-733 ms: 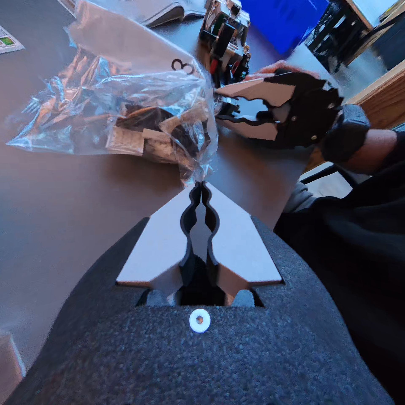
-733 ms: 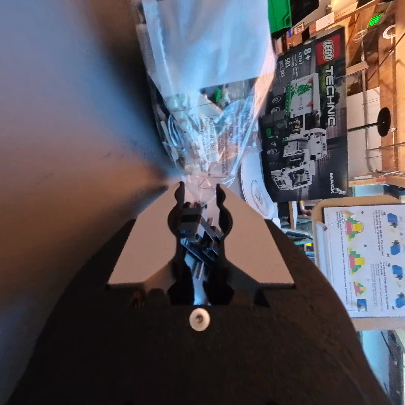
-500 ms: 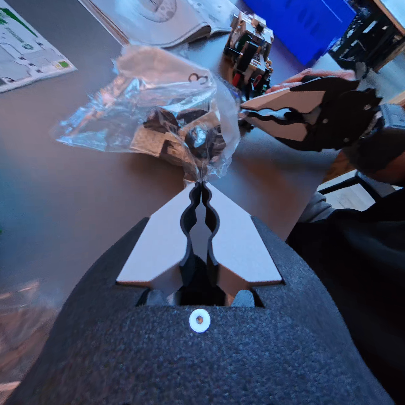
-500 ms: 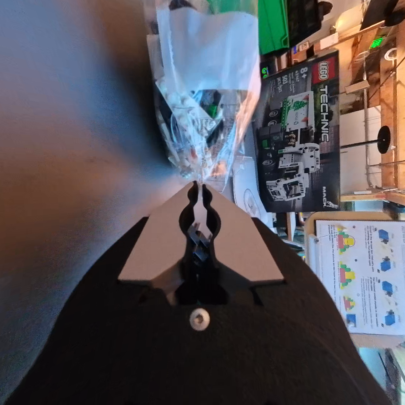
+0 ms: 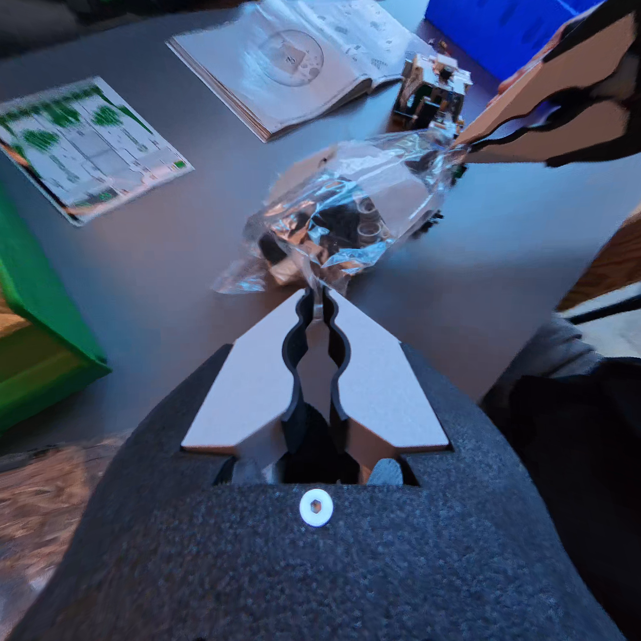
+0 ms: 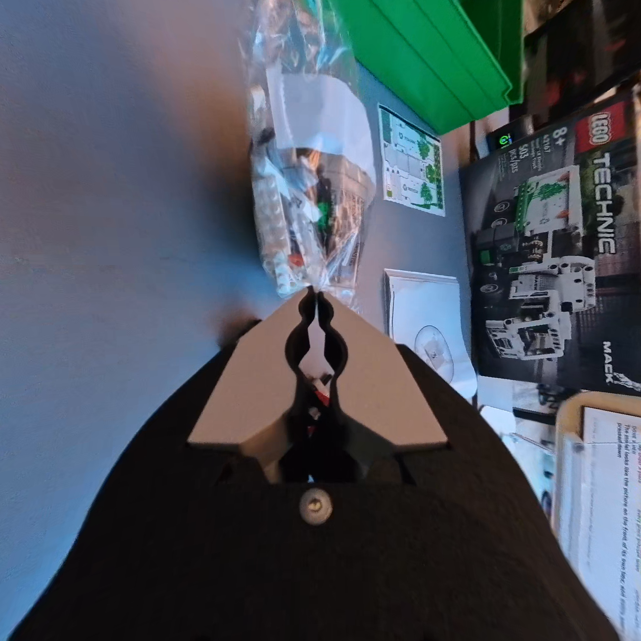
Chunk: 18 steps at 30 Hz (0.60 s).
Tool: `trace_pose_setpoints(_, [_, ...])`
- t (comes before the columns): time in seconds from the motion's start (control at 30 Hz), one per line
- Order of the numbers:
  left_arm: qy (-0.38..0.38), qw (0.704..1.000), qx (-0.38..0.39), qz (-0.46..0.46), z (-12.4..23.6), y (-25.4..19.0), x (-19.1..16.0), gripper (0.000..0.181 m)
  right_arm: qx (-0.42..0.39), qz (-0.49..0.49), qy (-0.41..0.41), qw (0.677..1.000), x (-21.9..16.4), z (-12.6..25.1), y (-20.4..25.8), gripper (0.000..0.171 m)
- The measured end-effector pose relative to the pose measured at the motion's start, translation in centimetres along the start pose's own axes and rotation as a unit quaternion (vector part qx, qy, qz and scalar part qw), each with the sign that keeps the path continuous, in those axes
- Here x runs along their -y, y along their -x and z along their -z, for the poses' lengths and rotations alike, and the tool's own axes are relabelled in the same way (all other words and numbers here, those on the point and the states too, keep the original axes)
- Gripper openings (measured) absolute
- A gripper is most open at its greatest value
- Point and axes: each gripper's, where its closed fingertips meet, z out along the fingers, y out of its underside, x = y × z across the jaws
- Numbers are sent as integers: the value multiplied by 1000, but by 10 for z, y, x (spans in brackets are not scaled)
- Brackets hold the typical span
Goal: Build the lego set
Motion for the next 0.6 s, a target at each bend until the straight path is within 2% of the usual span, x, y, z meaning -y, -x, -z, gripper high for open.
trace_pose_setpoints(0.13, [-52, 990, 85, -96, 16, 2, 13, 24, 35, -27, -2, 999, 7, 6, -11, 0])
trace_pose_setpoints(0.23, [-73, 969, 138, -190, 29, -6, 15, 39, 56, -11, 4, 998, 8, 7, -12, 0])
trace_pose_setpoints(0.37, [-21, 926, 200, -321, 24, -8, 4, 38, 75, -13, -9, 997, 16, 12, -16, 0])
trace_pose_setpoints(0.47, [24, 921, 215, -323, 7, 7, 1, 38, 89, -10, -20, 996, 20, 16, -19, 0])
trace_pose_setpoints(0.53, [32, 921, 221, -320, 0, 16, 4, 15, 92, -15, -24, 995, 19, 17, -24, 0])
trace_pose_setpoints(0.6, [17, 931, 188, -313, -1, 11, 10, 2, 91, -21, -24, 995, 16, 17, -31, 0])
